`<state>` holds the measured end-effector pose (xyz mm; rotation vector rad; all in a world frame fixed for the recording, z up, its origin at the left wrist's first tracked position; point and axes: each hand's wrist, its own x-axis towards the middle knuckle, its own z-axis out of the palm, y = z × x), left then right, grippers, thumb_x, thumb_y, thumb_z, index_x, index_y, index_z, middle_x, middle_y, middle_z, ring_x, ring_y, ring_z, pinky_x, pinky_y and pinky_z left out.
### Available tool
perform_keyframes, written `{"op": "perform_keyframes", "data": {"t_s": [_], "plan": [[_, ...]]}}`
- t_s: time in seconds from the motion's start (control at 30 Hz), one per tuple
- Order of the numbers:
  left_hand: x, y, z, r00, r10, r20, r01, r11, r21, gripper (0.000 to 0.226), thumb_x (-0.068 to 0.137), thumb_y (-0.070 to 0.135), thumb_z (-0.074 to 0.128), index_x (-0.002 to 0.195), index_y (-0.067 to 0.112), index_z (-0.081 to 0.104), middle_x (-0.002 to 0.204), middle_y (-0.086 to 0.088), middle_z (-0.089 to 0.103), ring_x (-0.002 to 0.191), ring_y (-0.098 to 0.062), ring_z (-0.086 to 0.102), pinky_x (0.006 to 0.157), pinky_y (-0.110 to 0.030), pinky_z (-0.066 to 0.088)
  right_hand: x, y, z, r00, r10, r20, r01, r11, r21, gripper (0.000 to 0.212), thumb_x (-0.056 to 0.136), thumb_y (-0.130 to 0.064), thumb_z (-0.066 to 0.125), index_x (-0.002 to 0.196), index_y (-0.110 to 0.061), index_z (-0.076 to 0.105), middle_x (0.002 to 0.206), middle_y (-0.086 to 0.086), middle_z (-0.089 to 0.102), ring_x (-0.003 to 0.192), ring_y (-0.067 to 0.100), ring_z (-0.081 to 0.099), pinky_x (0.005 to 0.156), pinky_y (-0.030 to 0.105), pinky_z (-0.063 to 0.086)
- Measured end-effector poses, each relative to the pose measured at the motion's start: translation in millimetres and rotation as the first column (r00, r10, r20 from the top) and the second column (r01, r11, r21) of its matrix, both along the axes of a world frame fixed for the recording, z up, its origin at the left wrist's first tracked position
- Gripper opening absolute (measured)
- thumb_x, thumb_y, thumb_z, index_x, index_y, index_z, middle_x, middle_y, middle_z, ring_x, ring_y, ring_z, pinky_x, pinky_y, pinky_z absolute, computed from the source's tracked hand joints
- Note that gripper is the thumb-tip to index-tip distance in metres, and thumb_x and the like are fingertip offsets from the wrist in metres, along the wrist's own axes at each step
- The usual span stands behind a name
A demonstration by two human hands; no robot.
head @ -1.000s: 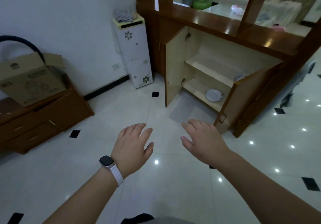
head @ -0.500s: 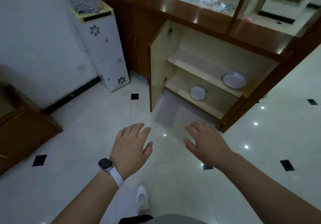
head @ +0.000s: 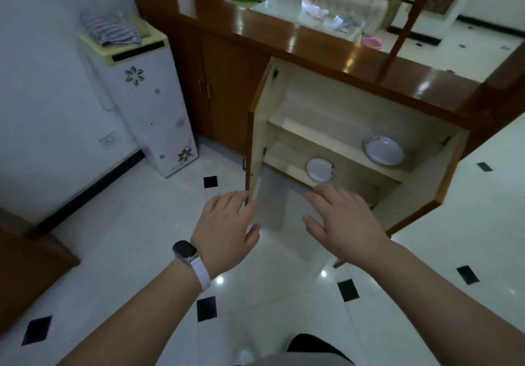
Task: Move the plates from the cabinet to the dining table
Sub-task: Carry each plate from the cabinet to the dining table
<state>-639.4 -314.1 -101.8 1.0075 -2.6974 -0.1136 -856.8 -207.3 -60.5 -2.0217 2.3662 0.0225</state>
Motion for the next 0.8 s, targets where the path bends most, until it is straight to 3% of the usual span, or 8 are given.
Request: {"op": "perform_keyframes", "data": {"t_s": [0.33, 0.53, 0.8], "plan": [[-57, -77, -9, 0.995, -0.096, 0.02, 0.095, 0.995, 0.023, 0.04, 0.085, 0.038, 0.05, 0.115, 0.016, 0.065, 0.117, -0.009, 0.065, 0.107, -0.028, 0.061, 0.092, -0.04, 0.046, -45, -58, -19, 0.995, -0.096, 0.039, 0.096, 0.995, 0.018, 0.052, 0.089, -0.05, 0.036, 0.121, -0.018, 0.063, 0.121, 0.004, 0.063, 0.109, 0.026, 0.06, 0.087, 0.04, 0.047], [-112, -128, -14, 0.988, -0.144, 0.056, 0.143, 0.989, 0.02, 0.036, 0.084, 0.035, 0.056, 0.111, 0.014, 0.065, 0.116, -0.008, 0.065, 0.107, -0.028, 0.06, 0.091, -0.039, 0.047, -97, -102, -32, 0.981, -0.164, 0.108, 0.157, 0.985, 0.07, 0.062, 0.091, -0.055, 0.025, 0.137, -0.023, 0.051, 0.136, 0.001, 0.053, 0.125, 0.022, 0.048, 0.102, 0.039, 0.036], [-216, -191, -12, 0.961, -0.23, 0.152, 0.227, 0.973, 0.037, 0.04, 0.083, 0.038, 0.047, 0.114, 0.017, 0.061, 0.118, -0.006, 0.065, 0.107, -0.026, 0.06, 0.09, -0.04, 0.048, -186, -149, -55, 0.936, -0.296, 0.192, 0.286, 0.955, 0.077, 0.062, 0.089, -0.055, 0.023, 0.135, -0.024, 0.052, 0.134, 0.0, 0.054, 0.121, 0.022, 0.052, 0.098, 0.039, 0.039]]}}
